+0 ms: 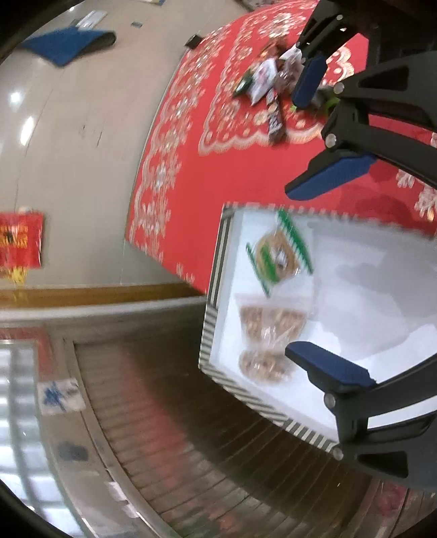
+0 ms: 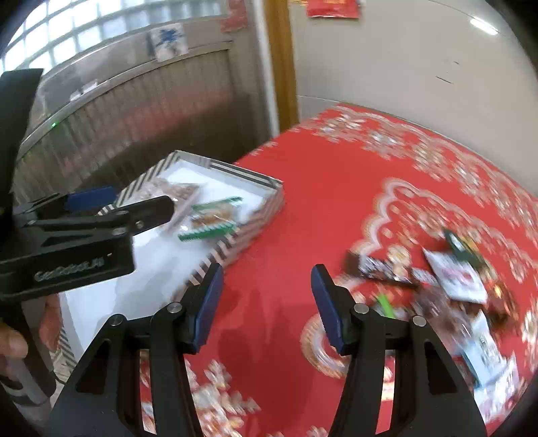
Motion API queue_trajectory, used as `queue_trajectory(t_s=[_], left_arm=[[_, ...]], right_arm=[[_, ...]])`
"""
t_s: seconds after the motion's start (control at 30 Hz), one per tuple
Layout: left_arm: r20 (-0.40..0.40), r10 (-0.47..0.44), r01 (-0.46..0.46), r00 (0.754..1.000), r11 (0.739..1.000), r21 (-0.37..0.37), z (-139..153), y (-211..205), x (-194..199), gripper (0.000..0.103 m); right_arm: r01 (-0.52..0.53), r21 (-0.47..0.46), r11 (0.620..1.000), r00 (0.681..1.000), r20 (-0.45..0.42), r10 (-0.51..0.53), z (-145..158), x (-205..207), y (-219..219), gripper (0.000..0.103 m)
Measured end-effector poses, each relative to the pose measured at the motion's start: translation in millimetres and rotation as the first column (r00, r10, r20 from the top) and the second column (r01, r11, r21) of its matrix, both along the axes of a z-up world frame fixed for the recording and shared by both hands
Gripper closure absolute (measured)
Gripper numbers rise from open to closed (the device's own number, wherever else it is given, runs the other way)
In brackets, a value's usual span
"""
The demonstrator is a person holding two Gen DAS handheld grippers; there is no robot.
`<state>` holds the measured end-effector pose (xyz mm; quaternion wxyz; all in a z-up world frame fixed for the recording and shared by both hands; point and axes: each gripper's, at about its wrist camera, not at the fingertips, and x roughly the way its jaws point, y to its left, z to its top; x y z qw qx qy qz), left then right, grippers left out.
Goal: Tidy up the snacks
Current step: 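Return both tools to the pile, left toward the dark green-black pack, right toward the blue wafer pack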
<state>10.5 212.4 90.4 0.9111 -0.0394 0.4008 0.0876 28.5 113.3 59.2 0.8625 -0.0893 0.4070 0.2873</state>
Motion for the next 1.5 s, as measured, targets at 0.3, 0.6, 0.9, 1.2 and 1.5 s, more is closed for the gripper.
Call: queue_trajectory(t_s=[0.3, 0.6, 0.9, 1.2, 1.5], left_arm=[[0.003, -0.123, 0.123, 0.992, 0.992, -0.024, -1, -67, -17, 0.011], [-0.025, -0.198, 0.198, 0.980, 0.980, -0.017, -13, -118, -20, 0.010], [-0.079, -0.204, 0.198, 0.976, 0.977, -0.080, -29, -138, -3, 0.010], [-0.133, -0.218, 0.200, 0.967, 0.971, -0.134, -42, -148, 19, 0.010], [-0.183, -0.246, 0.220, 0.952, 0.964, -0.153, -59, -164, 35, 0.010]], right_arm=[[0.122, 0.017, 0.992, 0.992, 0.006, -0.122, -1, -20, -68, 0.049], [0.220, 0.003, 0.975, 0.975, 0.012, -0.220, -7, -35, -131, 0.049], [0.292, 0.008, 0.957, 0.956, -0.026, -0.291, -25, -40, -178, 0.049], [0.323, 0.025, 0.946, 0.946, -0.049, -0.321, -32, -39, -202, 0.049], [0.331, 0.021, 0.943, 0.942, -0.063, -0.330, -37, -33, -210, 0.049]])
